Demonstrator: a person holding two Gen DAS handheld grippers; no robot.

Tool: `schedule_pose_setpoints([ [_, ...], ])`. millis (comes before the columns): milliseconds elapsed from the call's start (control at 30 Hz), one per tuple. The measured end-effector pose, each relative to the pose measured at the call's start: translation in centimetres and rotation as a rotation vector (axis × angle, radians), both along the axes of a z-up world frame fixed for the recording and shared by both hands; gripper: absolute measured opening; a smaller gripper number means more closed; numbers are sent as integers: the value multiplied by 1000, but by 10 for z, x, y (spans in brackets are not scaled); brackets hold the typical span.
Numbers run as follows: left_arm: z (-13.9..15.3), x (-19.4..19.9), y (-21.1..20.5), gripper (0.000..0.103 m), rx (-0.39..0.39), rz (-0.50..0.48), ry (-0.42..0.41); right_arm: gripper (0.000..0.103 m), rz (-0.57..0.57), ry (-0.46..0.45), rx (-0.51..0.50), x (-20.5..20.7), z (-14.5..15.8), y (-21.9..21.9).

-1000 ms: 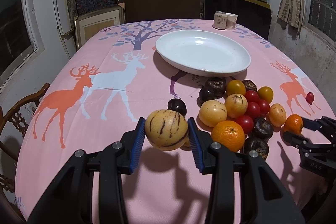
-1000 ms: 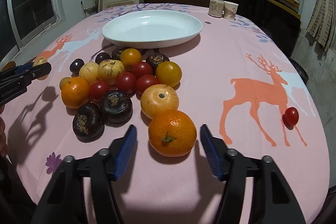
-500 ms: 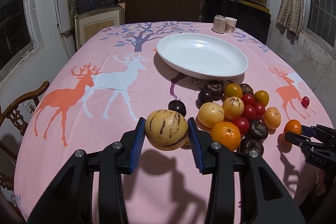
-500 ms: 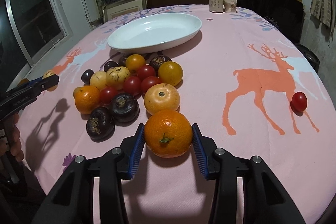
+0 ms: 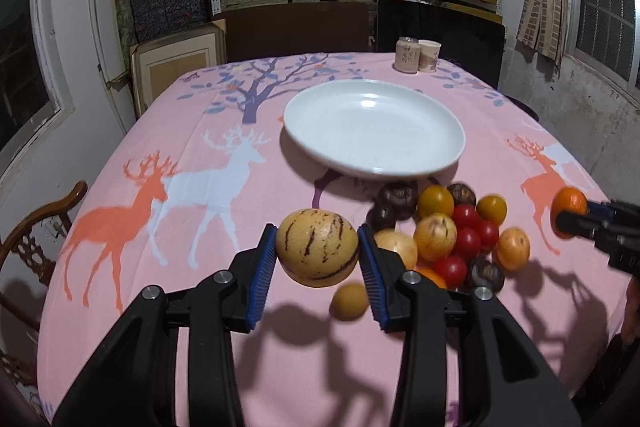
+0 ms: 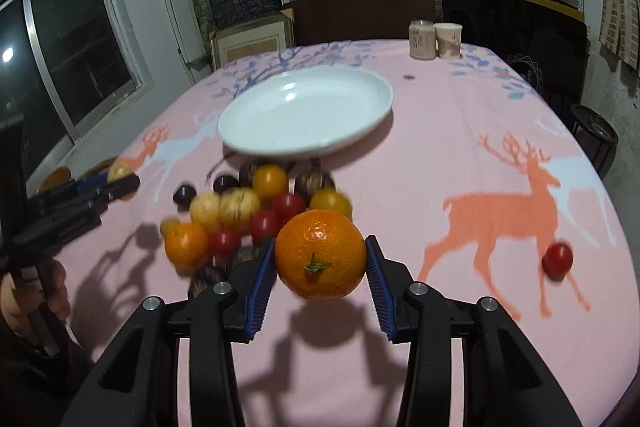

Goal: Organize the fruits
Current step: 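Carry both fruits onto the white plate and open both tools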

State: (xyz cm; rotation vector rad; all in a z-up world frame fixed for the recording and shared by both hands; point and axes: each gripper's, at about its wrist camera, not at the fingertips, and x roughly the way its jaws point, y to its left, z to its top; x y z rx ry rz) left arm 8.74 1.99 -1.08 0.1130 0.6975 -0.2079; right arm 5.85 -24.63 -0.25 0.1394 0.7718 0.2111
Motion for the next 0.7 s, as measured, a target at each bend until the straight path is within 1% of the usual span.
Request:
schedule_pose_setpoints([
  [100, 17, 32, -15, 40, 30, -18, -36, 44, 6, -18, 24, 40, 26, -6],
  [133, 21, 45, -22, 40, 36, -28, -40, 44, 18, -16, 31, 60, 35, -5],
  [233, 27, 93, -39, 40, 18, -68, -9, 45, 43, -4, 43, 115, 47, 1],
  [300, 20, 131, -51, 40, 21, -75, 27, 45, 45, 34, 34, 160, 40, 7],
  [367, 7, 166, -59, 40, 16, -70, 75, 45, 35, 80, 17, 204, 21, 13],
  [467, -16, 211, -68, 40, 27, -55, 141, 45, 8, 154, 12, 253, -12, 18],
  [567, -32, 241, -74, 40, 60, -42, 181, 45, 14, 195, 14, 274, -35, 26],
  [667, -42, 254, -72, 40, 55, -37, 217, 46, 25, 184, -34, 281, -41, 36],
  [700, -45, 257, -72, 40, 56, -36, 230, 50, 31, 176, -36, 282, -41, 37],
])
